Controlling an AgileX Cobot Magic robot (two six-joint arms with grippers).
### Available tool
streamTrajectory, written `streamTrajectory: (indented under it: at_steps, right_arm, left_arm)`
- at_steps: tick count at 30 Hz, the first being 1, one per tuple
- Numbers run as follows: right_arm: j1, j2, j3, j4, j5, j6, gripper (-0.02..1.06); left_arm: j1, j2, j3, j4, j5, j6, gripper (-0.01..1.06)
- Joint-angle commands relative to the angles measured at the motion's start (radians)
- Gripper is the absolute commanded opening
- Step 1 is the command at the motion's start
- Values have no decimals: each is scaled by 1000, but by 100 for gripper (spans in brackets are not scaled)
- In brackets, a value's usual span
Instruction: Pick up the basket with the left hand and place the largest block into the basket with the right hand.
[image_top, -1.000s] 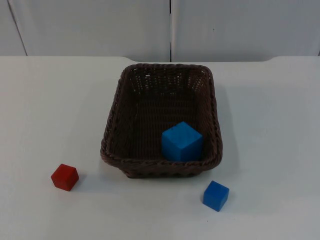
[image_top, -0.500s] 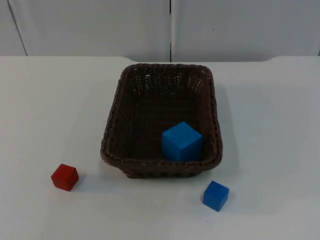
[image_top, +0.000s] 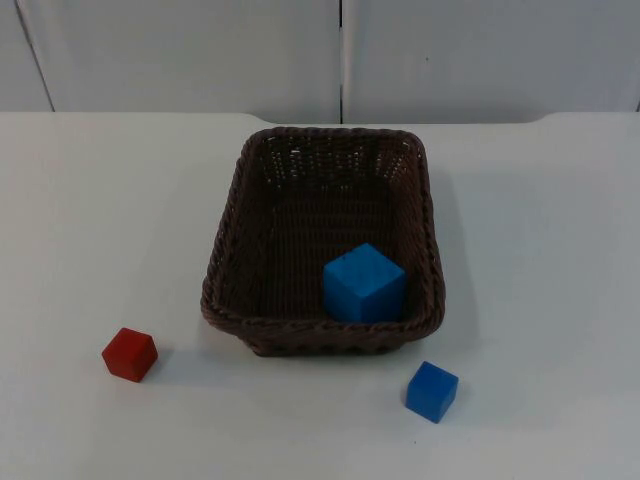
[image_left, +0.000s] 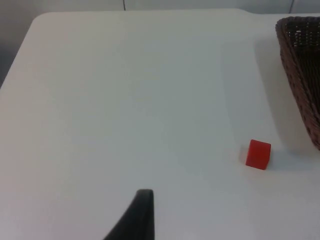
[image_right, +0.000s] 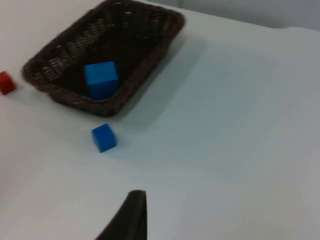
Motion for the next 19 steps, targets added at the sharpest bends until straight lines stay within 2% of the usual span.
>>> streamTrajectory:
  at_steps: [1,8,19]
  right_arm:
    - [-70,-4,0,2,-5,-4,105]
    - [-232,-4,0,2,-5,-4,105]
    - [-356,-4,0,2,-5,-4,105]
  left_arm:
    - [4,-4,4,-5,-11,1,105]
    - [4,-4,4,-5,-11,1,105]
    - [4,-4,4,-5,-11,1,105]
